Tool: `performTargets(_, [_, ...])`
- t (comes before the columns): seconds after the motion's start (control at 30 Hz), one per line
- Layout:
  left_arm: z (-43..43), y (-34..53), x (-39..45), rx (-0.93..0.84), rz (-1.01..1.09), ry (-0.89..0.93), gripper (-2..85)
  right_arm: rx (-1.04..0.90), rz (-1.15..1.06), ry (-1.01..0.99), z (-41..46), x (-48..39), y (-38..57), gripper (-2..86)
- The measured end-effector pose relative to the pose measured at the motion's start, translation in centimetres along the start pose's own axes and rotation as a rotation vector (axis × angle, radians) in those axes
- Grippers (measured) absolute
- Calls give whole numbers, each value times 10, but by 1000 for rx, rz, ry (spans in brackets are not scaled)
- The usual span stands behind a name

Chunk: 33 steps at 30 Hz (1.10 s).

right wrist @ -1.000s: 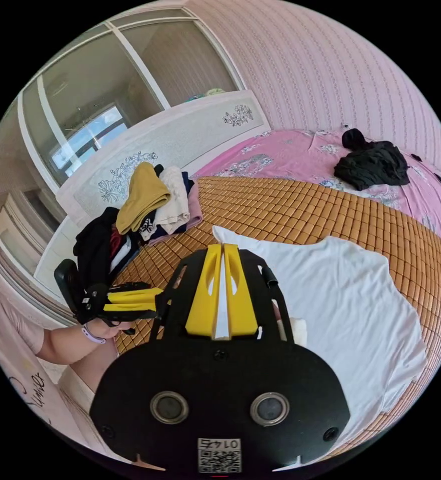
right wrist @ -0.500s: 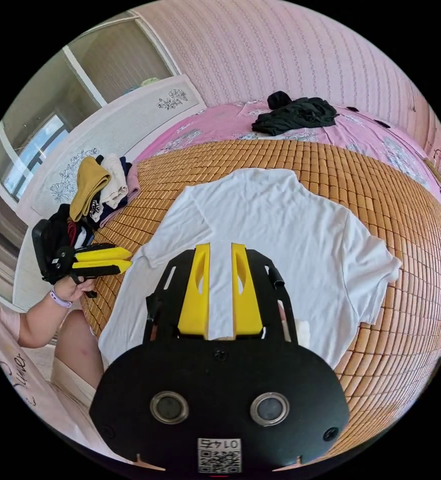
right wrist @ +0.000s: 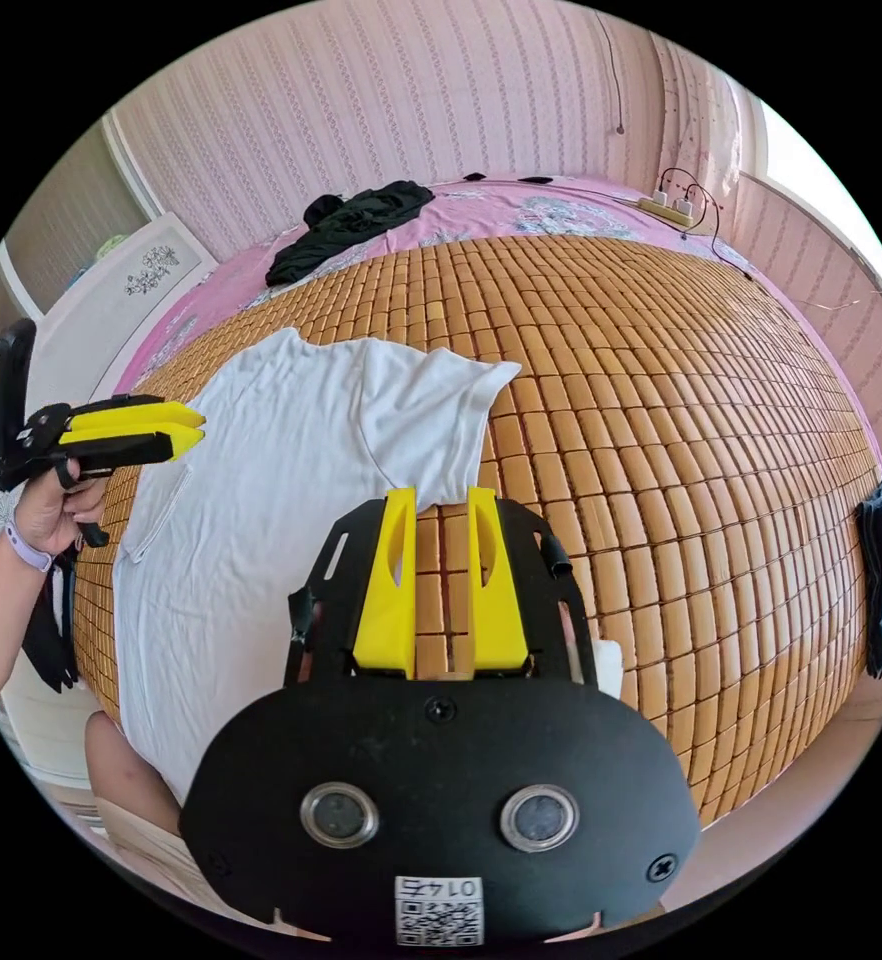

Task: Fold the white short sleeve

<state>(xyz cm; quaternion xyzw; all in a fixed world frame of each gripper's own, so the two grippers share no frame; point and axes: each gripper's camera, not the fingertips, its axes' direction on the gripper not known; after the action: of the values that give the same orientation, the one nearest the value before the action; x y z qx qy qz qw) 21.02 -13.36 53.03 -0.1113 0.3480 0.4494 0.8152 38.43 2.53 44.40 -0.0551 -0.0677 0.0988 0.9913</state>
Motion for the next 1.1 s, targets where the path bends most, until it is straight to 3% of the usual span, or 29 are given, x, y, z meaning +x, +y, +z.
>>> performTargets(0.23, [52,-100,18,-55,13,9,58,-14,-36,-78,8,24,9,23])
performTargets(0.6, [131,-166,32,-145,-53,57,64,-23,-35,-188,10,49,13,5])
performTargets(0.77, [126,-154,11,-107,-124,20,-1,-8,-36,-188,6,56,14,6])
performTargets(0.83, [87,-133,-8,36,-171,25,-7,50,-66,-178,-5,55,14,8])
performTargets(0.97, [19,-62,-27,217,-210,10,-6,143,-350,-297,-29,23,16,21])
performTargets(1.1, [0,35,-55,98,-305,-5,10,64,-448,-340,-30,7,22,56])
